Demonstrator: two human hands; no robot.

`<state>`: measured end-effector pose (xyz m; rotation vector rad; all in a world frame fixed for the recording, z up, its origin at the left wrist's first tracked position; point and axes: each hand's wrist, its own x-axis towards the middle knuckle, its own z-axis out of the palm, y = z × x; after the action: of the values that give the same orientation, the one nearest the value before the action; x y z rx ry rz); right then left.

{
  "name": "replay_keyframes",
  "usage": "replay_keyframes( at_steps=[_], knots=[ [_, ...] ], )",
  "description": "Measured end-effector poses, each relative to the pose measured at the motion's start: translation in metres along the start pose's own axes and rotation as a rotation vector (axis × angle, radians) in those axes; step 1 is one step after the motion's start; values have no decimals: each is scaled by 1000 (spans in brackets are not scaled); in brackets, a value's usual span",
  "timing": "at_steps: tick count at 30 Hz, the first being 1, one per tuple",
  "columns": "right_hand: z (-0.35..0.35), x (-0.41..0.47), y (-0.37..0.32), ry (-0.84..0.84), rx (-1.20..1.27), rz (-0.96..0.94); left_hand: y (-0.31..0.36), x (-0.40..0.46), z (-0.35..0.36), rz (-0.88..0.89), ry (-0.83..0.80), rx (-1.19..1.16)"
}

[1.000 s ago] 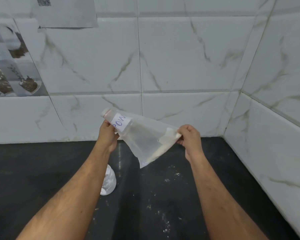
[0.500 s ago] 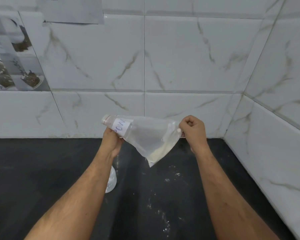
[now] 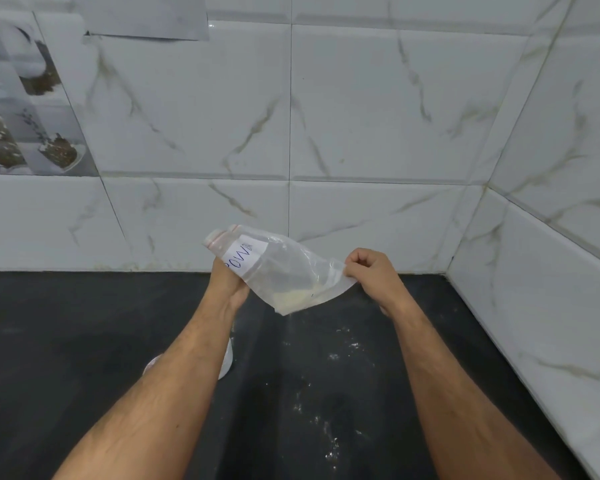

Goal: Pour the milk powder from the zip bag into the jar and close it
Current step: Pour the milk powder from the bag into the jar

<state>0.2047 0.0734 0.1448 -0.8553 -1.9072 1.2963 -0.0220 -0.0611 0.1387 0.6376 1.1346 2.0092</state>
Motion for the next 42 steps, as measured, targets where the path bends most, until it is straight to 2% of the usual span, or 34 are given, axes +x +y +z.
replay_keyframes(
  at_steps=[2,5,8,10,13,15,17,18,21,23,26,28,31,32,34,35,37,42],
  knots=[
    [2,0,-2,32,28,-11,0,-1,2,4,-14,31],
    [6,0,-9,-38,-35,-44,-5,-1,3,-3,-1,80],
    [2,4,-11,109,12,-63,-7,-1,-2,9,24,87],
    [1,4,-13,83,1,-76,-6,-3,-7,7,32,154],
    [0,6,-13,190,49,-66,-11,-3,10,-30,180,131],
    [-1,7,-12,175,51,-56,-7,2,12,-59,365,-63],
    [-3,7,-8,177,60,-49,-9,-2,15,7,337,182],
    [-5,7,-5,192,81,-36,-12,-3,10,61,249,332],
    [-9,8,3,166,104,7,-4,-1,3,100,42,316],
    [-10,8,4,182,114,8,-1,-3,4,102,10,264],
    [-4,5,1,70,84,-32,-1,-3,-1,85,46,236],
    [-3,4,-1,126,112,-54,-1,-4,-1,50,85,251],
    [-1,3,-7,-54,111,-34,-9,-1,7,29,153,482],
    [0,3,-7,-42,109,-37,-11,0,4,21,208,510],
    [-1,5,-10,31,124,-25,-11,-3,-7,20,187,331],
    [-1,4,-12,-3,131,-15,-9,-5,-13,18,166,285],
    [1,2,-13,-52,135,-15,-6,-7,-30,-2,182,290],
    [4,3,-14,4,137,4,-11,-8,-37,3,167,286]
  ],
)
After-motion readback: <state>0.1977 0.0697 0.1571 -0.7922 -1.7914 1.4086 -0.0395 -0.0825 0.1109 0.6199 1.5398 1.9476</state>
